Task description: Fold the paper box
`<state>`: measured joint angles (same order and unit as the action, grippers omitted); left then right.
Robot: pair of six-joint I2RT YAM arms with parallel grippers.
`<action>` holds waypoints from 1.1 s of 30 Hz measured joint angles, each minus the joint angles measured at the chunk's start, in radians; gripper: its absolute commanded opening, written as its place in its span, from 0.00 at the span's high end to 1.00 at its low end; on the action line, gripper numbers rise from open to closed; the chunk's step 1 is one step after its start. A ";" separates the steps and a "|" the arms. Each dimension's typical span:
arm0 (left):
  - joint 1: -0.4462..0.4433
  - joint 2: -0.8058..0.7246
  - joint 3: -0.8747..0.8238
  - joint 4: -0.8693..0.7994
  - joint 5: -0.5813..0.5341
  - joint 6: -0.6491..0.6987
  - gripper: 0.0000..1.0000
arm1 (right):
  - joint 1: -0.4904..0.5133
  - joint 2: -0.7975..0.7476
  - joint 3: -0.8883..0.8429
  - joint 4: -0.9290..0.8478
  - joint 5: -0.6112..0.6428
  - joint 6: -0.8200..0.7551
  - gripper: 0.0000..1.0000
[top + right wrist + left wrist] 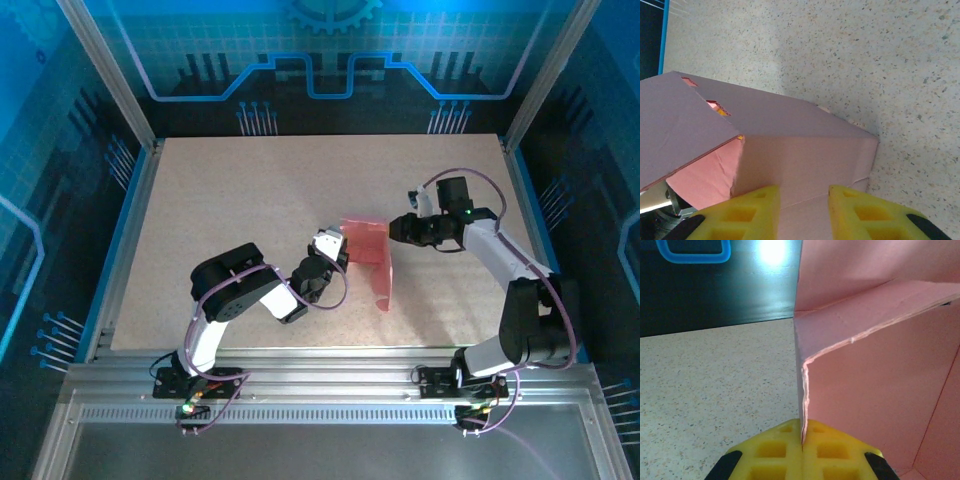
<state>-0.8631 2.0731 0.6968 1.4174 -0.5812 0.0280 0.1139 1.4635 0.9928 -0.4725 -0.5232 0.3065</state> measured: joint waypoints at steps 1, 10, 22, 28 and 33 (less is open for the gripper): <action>0.000 0.000 0.000 0.000 0.000 0.000 1.00 | -0.003 -0.006 0.000 -0.003 0.008 -0.003 0.62; 0.000 0.000 0.000 0.001 0.002 0.001 1.00 | 0.014 -0.272 0.000 -0.075 0.159 -0.014 0.46; 0.000 0.000 0.000 0.001 0.003 0.007 1.00 | 0.325 -0.422 -0.011 -0.270 0.351 0.054 0.49; 0.000 0.000 0.000 0.001 0.002 0.008 1.00 | 0.343 -0.317 0.044 -0.325 0.437 0.114 0.68; 0.000 0.000 0.000 0.001 0.003 0.008 1.00 | 0.306 -0.313 0.049 -0.328 0.433 0.161 0.87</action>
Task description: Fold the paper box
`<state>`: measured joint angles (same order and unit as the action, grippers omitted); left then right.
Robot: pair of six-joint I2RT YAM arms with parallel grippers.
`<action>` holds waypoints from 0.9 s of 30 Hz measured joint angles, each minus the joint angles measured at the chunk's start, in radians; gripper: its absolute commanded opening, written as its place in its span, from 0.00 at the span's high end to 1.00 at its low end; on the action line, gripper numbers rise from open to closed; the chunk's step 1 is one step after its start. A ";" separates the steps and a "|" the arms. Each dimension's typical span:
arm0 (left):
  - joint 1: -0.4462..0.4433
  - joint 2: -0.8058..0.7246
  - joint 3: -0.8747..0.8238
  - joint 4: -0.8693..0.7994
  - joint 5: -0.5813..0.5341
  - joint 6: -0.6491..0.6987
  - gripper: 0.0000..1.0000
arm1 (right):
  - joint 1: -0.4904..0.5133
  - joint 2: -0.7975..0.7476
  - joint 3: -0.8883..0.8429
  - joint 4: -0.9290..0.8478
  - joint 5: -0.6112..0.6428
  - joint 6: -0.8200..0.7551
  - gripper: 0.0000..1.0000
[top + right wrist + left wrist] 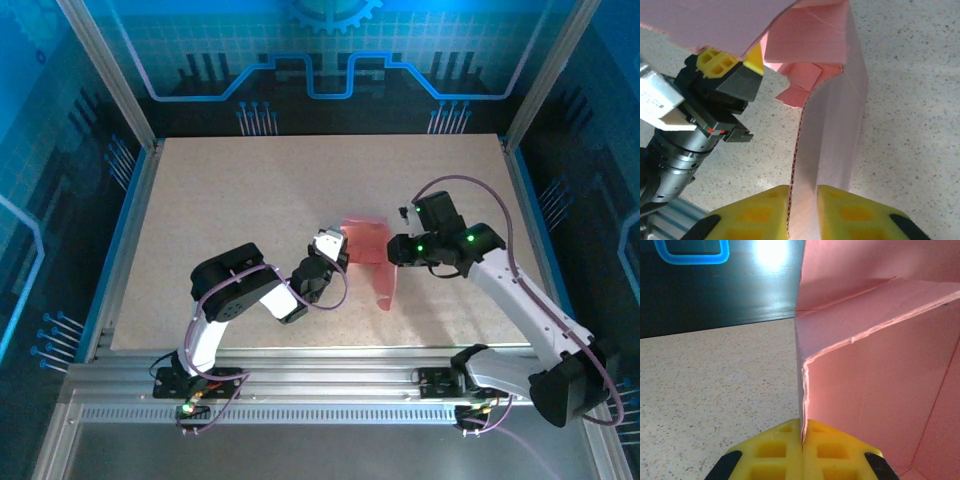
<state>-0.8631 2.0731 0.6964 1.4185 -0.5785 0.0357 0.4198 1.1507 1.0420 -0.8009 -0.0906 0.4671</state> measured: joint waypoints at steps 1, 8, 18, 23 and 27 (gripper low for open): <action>0.000 0.000 0.000 0.000 0.000 0.000 1.00 | -0.008 0.001 0.000 0.001 -0.004 0.005 0.89; 0.000 0.000 -0.002 0.001 0.000 0.000 1.00 | -0.055 -0.004 -0.017 0.034 -0.086 0.042 1.00; 0.000 0.000 -0.002 0.001 -0.002 0.000 1.00 | -0.190 -0.095 -0.234 0.248 -0.346 0.163 1.00; 0.000 0.000 -0.002 0.001 -0.003 0.000 1.00 | -0.235 -0.132 -0.319 0.352 -0.429 0.250 1.00; 0.000 0.000 -0.002 0.001 -0.003 0.000 1.00 | -0.280 -0.138 -0.366 0.404 -0.496 0.303 1.00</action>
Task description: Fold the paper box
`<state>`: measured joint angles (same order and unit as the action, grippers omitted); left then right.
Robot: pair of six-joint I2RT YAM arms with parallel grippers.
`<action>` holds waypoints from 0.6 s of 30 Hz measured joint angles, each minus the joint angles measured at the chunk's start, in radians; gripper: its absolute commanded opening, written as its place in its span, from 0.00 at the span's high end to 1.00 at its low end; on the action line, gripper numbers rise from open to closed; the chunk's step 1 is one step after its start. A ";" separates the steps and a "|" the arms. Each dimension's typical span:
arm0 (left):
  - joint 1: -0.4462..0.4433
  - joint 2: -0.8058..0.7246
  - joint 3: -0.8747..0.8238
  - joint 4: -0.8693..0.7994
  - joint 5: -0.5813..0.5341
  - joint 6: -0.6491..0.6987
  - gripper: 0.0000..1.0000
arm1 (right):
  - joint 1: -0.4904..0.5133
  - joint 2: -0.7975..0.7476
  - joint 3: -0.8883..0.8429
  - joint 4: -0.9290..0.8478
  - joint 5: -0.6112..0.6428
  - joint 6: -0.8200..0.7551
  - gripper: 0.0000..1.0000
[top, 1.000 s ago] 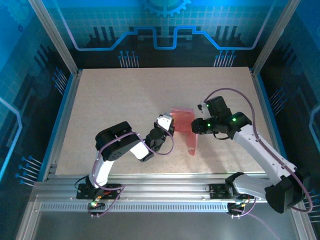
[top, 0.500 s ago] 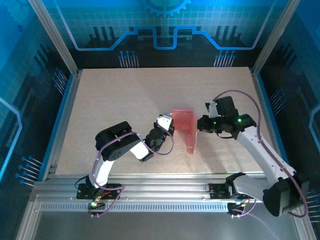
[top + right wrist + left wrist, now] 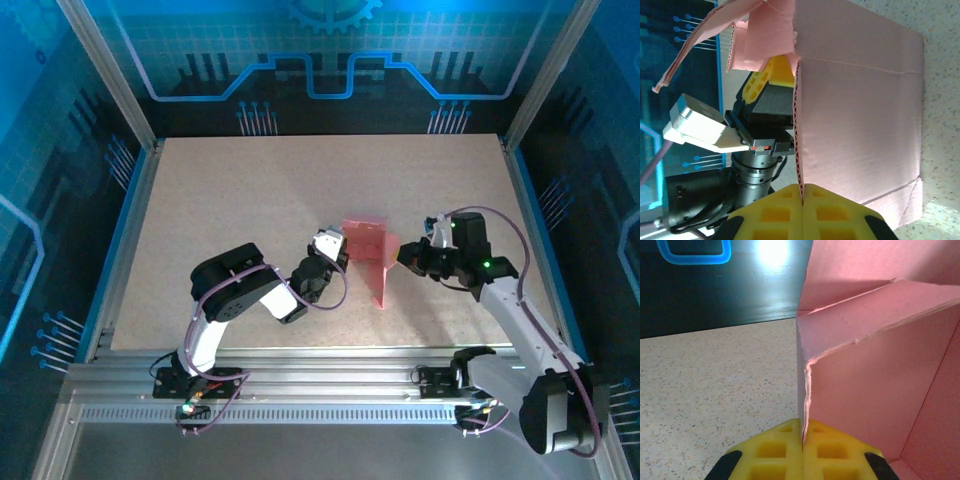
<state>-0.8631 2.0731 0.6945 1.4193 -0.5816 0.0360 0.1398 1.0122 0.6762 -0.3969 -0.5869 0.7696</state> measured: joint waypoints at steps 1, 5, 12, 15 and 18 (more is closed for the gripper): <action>0.000 0.000 0.000 0.000 0.000 0.000 1.00 | -0.004 0.003 -0.003 0.008 -0.011 0.008 1.00; 0.000 0.000 0.000 0.000 0.000 0.000 1.00 | -0.006 0.022 -0.010 0.030 -0.043 0.035 1.00; 0.000 0.000 -0.003 0.004 0.000 0.000 1.00 | -0.023 0.030 -0.009 0.013 -0.041 0.058 0.69; 0.000 0.000 -0.003 0.004 0.001 0.000 1.00 | -0.024 0.031 0.004 -0.051 -0.014 0.034 0.57; 0.000 0.000 -0.003 0.004 0.003 0.000 1.00 | -0.025 0.031 0.050 -0.115 0.011 -0.003 0.48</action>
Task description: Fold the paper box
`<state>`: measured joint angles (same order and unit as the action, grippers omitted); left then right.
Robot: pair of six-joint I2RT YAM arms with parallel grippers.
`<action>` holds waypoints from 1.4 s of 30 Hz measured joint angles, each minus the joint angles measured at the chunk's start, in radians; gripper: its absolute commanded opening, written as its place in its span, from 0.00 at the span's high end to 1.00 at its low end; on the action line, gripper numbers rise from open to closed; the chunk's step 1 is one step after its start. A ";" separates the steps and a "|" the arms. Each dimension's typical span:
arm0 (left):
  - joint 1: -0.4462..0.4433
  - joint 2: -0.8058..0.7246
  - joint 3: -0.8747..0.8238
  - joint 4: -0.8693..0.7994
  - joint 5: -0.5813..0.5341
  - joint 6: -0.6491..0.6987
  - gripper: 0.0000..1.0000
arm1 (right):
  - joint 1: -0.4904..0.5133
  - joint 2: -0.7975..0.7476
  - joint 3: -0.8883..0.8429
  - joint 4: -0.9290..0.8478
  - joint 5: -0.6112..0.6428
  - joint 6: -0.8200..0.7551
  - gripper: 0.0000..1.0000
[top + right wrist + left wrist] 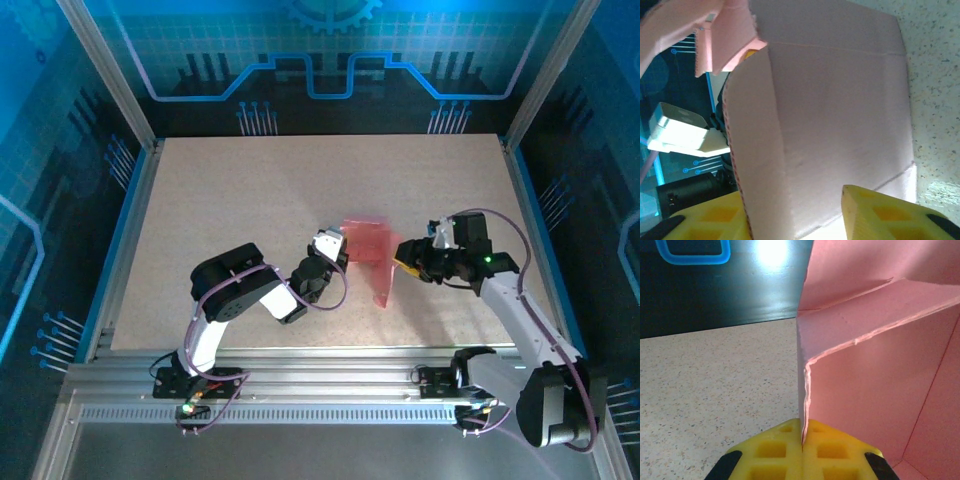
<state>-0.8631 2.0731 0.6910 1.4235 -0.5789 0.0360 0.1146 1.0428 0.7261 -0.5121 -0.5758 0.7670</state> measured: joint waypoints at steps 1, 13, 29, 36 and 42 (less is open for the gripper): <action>0.000 0.000 0.000 0.000 0.000 0.000 1.00 | 0.000 0.000 0.016 -0.016 0.005 -0.013 0.47; 0.000 0.000 0.000 0.000 0.000 0.000 1.00 | -0.018 0.063 0.324 -0.206 0.152 -0.298 0.44; 0.000 0.000 0.000 0.000 0.000 0.000 1.00 | -0.043 0.480 0.364 -0.062 0.197 -0.349 0.66; -0.003 0.000 0.001 -0.001 0.000 0.000 1.00 | 0.033 0.475 0.299 0.035 0.171 -0.267 0.67; -0.006 0.000 0.004 -0.004 -0.001 0.000 1.00 | 0.060 0.437 0.241 0.102 0.181 -0.178 0.67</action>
<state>-0.8688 2.0731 0.6949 1.4193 -0.5800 0.0360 0.1741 1.4796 0.9676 -0.4103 -0.3950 0.5892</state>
